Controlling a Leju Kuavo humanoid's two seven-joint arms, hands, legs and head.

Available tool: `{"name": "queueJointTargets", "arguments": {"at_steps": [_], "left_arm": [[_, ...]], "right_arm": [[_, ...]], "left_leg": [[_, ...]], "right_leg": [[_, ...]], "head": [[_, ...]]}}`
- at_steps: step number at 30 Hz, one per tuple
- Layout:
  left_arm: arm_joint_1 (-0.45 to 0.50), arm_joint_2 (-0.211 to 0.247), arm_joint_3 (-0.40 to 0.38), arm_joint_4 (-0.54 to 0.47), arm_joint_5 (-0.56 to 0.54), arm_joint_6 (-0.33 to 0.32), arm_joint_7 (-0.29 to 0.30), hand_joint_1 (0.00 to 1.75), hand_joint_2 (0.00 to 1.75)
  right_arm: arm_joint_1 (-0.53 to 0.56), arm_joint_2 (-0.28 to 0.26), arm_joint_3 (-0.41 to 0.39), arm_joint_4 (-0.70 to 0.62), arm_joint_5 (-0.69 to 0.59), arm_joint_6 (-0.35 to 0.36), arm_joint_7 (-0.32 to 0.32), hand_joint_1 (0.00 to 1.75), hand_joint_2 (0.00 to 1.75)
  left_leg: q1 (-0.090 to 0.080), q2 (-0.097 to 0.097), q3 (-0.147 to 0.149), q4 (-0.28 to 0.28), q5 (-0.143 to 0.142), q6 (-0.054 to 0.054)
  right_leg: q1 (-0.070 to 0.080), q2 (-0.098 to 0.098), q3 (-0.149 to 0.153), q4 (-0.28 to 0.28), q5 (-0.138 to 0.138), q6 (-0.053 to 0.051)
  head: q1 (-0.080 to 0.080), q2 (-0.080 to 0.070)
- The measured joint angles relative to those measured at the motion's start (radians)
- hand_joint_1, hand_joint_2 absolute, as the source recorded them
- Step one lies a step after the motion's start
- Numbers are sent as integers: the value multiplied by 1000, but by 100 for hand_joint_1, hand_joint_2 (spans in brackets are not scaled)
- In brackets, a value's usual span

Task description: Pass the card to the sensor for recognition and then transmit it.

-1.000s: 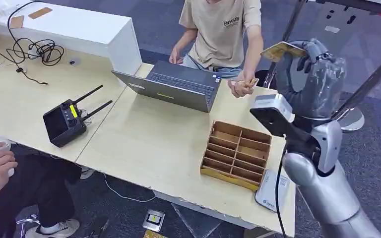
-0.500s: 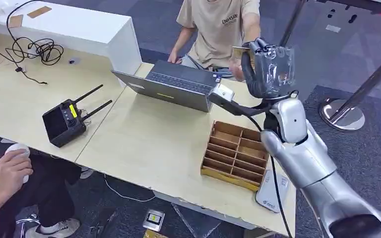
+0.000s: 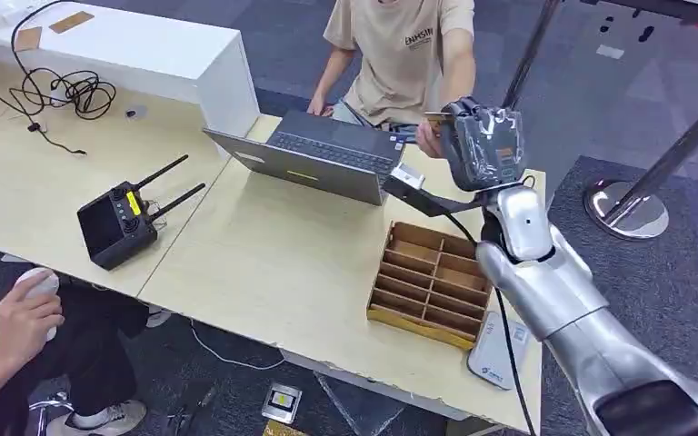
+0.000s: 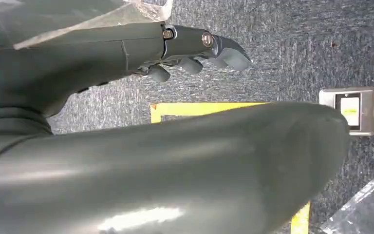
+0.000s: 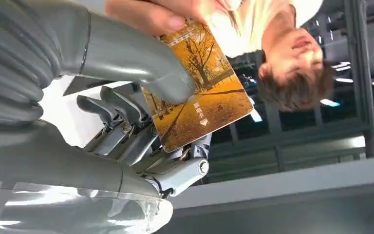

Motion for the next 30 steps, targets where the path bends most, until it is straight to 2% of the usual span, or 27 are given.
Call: {"name": "queueJointTargets", "arguments": {"at_steps": [1, 2, 3, 11, 16, 21, 24, 28, 30], "left_arm": [[0, 0, 0, 0, 0, 0, 0, 0, 0], [0, 0, 0, 0, 0, 0, 0, 0, 0], [0, 0, 0, 0, 0, 0, 0, 0, 0], [0, 0, -10, 0, -8, 2, 1, 0, 0], [3, 0, -17, 0, -8, 8, 0, 0, 0], [13, 0, -18, 0, -1, 19, -8, 0, 0], [24, 0, -18, 0, 7, 20, -19, 0, 0], [38, 1, -18, 0, 24, 31, -37, 0, 0], [45, 1, -18, 0, 31, 36, -39, 0, 0]], "right_arm": [[-2, 2, 1, 11, 0, -2, 0, 101, 175], [-4, 2, 2, 18, 0, -3, -1, 0, 175], [-5, 3, 5, 28, -4, -5, -6, 0, 0], [-6, 6, 13, 60, -73, -24, -17, 0, 0], [17, -3, -13, 6, -158, -42, -8, 0, 0], [81, -21, -50, -110, -229, -61, 16, 0, 0], [137, -28, -82, -202, -313, -68, 17, 0, 0], [236, -32, -126, -336, -537, -44, -45, 0, 0], [288, -34, -144, -409, -603, -25, -70, 0, 0]], "left_leg": [[0, 0, 0, 0, 0, 0], [0, 0, 0, 0, 0, 0], [0, 0, 0, 0, 0, 0], [0, 0, -1, 0, 0, 0], [0, 0, -1, 0, 0, 0], [0, 0, -1, 0, 0, 0], [0, 0, -1, 0, 0, 0], [0, 0, -1, 0, 0, 0], [0, 0, -1, 0, 0, 0]], "right_leg": [[0, 0, 0, 0, 0, 0], [0, 0, 0, 0, 0, 0], [0, 0, 0, 0, 0, 0], [0, 0, -1, 0, 0, 0], [0, 0, -2, 0, 0, 0], [0, 0, -2, 0, 0, 0], [0, 0, -2, 0, 0, 0], [0, 0, -2, 0, 0, 0], [0, 0, -2, 0, 0, 0]], "head": [[0, 0], [0, 0], [0, 0], [0, 0], [0, 0], [0, 0], [0, 0], [0, 0], [0, 0]]}}
